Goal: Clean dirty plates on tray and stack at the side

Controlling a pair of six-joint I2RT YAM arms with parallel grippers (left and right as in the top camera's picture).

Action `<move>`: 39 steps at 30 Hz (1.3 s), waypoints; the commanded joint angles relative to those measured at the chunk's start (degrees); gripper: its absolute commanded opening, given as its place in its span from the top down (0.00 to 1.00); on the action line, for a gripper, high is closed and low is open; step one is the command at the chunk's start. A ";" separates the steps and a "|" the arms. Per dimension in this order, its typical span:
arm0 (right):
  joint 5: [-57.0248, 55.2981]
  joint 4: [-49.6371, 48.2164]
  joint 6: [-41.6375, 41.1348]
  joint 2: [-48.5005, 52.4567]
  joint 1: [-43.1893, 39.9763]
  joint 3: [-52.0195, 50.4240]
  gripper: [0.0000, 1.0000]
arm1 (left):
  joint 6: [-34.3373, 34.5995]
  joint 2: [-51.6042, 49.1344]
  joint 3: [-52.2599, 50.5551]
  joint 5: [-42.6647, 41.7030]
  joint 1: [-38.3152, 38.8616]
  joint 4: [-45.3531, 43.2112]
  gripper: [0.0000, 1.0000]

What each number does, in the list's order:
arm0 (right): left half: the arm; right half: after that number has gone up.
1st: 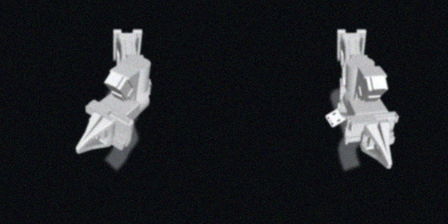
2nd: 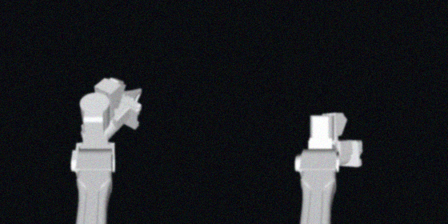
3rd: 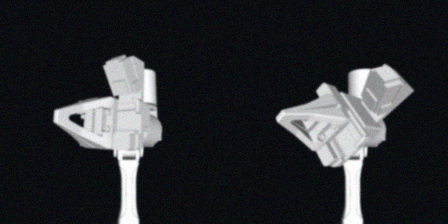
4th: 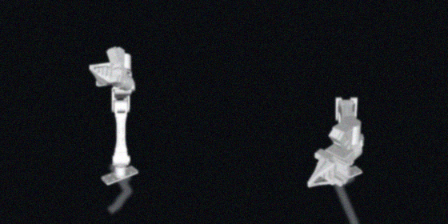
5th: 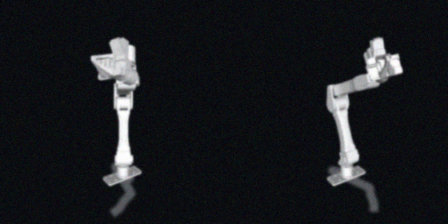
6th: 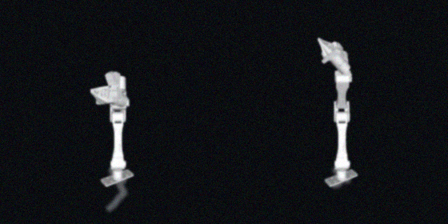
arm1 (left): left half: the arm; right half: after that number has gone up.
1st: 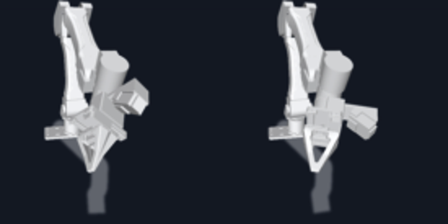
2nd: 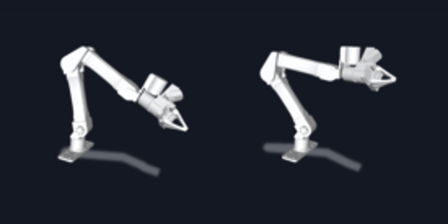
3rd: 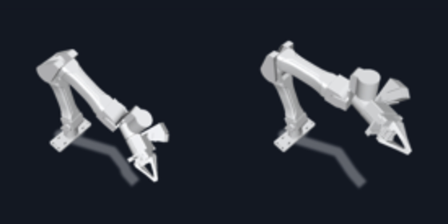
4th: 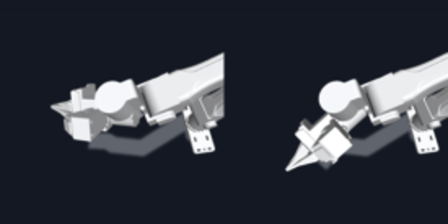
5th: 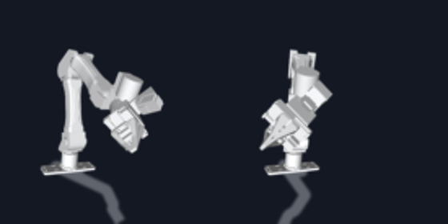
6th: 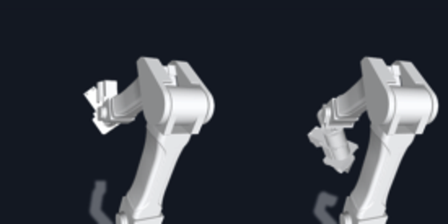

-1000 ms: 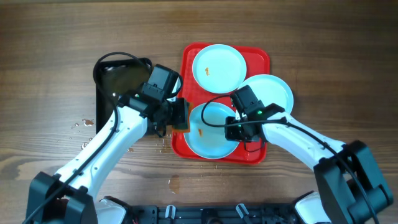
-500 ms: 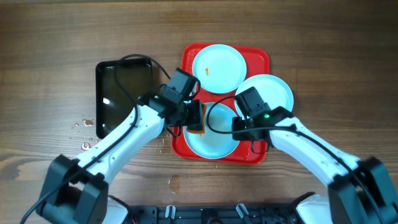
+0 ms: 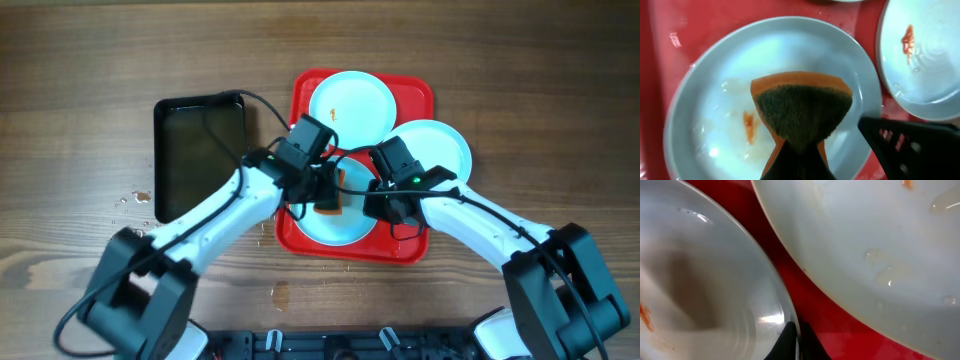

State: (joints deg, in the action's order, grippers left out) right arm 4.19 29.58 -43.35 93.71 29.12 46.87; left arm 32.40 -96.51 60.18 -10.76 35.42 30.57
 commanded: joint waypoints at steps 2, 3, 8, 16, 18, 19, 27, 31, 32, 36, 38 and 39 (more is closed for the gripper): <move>-1.16 1.55 -0.85 2.82 0.07 -1.46 0.96 | 0.92 -7.45 0.37 0.90 0.96 -2.89 0.96; -1.16 1.55 -0.22 2.82 0.07 -1.46 0.96 | 0.90 -8.48 0.37 2.14 0.96 -2.97 0.96; -1.16 3.10 -0.15 2.82 0.07 -1.46 0.96 | -1.20 -12.31 0.37 18.58 0.94 -0.90 0.96; -1.18 5.16 -1.97 2.82 0.07 -1.46 0.96 | -2.38 -12.24 1.49 43.78 0.79 9.05 0.96; -1.18 5.42 -2.29 2.82 0.07 -1.46 0.96 | -2.36 -12.20 3.61 44.74 0.79 12.00 0.96; -1.18 5.49 -2.25 2.82 0.07 -1.46 0.96 | -2.32 -12.13 4.74 44.70 0.79 13.09 0.96; -1.22 6.08 -1.60 2.82 0.07 -1.46 0.96 | -1.90 -4.61 12.61 28.59 -1.27 17.00 0.96; -1.18 5.62 2.95 1.64 0.07 -1.27 0.96 | -2.08 2.16 12.59 21.44 -6.88 18.73 0.96; -1.16 5.66 4.66 1.01 0.07 -0.94 0.96 | -2.47 3.58 12.59 20.24 -8.50 19.41 0.96; -0.70 6.82 13.70 -4.26 0.09 1.57 0.96 | -8.52 9.16 12.59 17.40 -19.43 23.30 0.96; -0.85 6.91 17.29 -7.56 0.13 2.08 0.96 | -10.23 9.29 12.55 17.40 -24.24 24.57 0.96; -1.64 6.93 17.97 -9.18 0.13 2.16 0.96 | -10.40 9.11 11.87 17.38 -26.93 24.79 0.96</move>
State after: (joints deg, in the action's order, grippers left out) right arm 5.52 36.21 -33.26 90.19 29.41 47.79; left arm 26.37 -88.29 71.66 8.40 15.90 54.30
